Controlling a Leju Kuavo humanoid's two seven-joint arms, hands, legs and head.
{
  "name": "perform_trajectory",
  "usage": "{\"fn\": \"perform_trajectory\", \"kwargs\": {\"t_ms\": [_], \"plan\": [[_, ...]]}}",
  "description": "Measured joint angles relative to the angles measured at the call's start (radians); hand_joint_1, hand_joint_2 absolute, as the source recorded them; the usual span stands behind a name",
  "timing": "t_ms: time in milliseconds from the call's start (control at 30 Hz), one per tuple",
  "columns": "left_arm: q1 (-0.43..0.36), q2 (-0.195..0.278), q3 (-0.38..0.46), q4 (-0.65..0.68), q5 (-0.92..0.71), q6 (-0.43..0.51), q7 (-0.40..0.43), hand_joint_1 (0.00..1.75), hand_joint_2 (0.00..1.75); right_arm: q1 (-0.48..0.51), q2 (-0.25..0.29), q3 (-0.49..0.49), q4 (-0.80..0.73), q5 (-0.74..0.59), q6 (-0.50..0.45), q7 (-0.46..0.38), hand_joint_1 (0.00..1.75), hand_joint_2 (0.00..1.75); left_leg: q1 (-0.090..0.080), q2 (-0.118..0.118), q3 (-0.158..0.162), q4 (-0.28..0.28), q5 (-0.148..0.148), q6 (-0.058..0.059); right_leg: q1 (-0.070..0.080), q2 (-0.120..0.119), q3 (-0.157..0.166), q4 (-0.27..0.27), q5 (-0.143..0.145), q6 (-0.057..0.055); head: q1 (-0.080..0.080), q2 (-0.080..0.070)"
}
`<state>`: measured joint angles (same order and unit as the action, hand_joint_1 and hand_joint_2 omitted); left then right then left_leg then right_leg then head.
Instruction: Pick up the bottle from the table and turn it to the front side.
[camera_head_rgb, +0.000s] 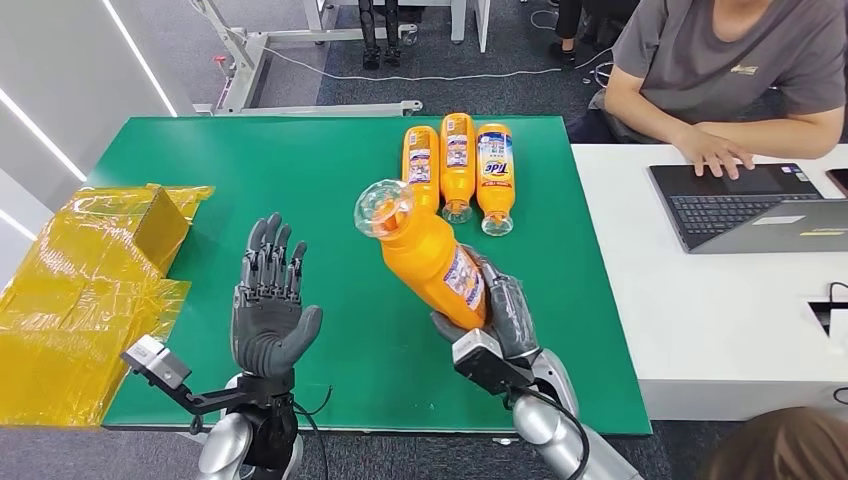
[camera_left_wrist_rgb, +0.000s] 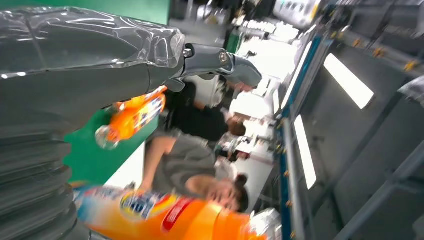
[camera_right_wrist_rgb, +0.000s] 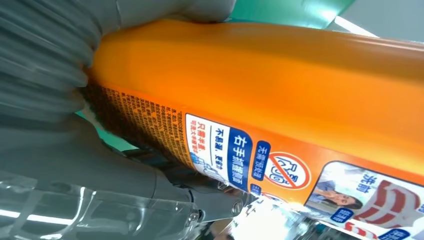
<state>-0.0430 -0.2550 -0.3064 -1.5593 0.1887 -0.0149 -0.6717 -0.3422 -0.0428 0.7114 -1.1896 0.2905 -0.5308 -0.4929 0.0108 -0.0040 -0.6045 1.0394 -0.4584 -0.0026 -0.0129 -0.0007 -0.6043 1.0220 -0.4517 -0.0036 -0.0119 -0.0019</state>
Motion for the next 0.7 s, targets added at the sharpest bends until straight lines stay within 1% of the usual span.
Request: {"fn": "perform_trajectory", "kwargs": {"t_ms": [67,167,300,433,533,700], "plan": [[-0.002,0.000,-0.005,0.008,0.006,-0.021,0.003,0.00,1.75,-0.020,0.004,0.013,0.007,0.013,0.040,0.010,1.75,1.75,0.000,0.000,0.000,0.000,0.000,0.000,0.000,0.000,0.000,0.000,0.000,0.000,0.000,0.000],[-0.011,0.000,-0.010,0.020,0.003,-0.041,0.002,0.00,1.75,-0.056,0.007,0.041,0.021,0.040,0.149,0.040,1.75,1.75,0.000,0.000,0.000,0.000,0.000,0.000,0.000,0.000,0.000,0.000,0.000,0.000,0.000,0.000],[-0.020,-0.001,-0.011,0.027,-0.038,-0.009,-0.012,0.00,1.75,-0.093,0.020,0.070,0.035,0.068,0.271,0.064,1.75,1.75,0.000,0.000,0.000,0.000,0.000,0.000,0.000,0.000,0.000,0.000,0.000,0.000,0.000,0.000],[-0.025,-0.002,-0.011,0.032,-0.045,-0.001,-0.015,0.00,1.75,-0.133,0.034,0.091,0.058,0.075,0.383,0.080,1.75,1.75,0.000,0.000,0.000,0.000,0.000,0.000,0.000,0.000,0.000,0.000,0.000,0.000,0.000,0.000],[-0.030,-0.002,-0.010,0.035,-0.046,0.001,-0.018,0.00,1.75,-0.155,0.044,0.103,0.083,0.082,0.439,0.085,1.75,1.75,0.000,0.000,0.000,0.000,0.000,0.000,0.000,0.000,0.000,0.000,0.000,0.000,0.000,0.000],[-0.030,-0.002,-0.002,0.043,-0.049,0.002,-0.022,0.00,1.75,-0.174,0.052,0.120,0.124,0.107,0.499,0.086,1.75,1.75,0.000,0.000,0.000,0.000,0.000,0.000,0.000,0.000,0.000,0.000,0.000,0.000,0.000,0.000]]}}
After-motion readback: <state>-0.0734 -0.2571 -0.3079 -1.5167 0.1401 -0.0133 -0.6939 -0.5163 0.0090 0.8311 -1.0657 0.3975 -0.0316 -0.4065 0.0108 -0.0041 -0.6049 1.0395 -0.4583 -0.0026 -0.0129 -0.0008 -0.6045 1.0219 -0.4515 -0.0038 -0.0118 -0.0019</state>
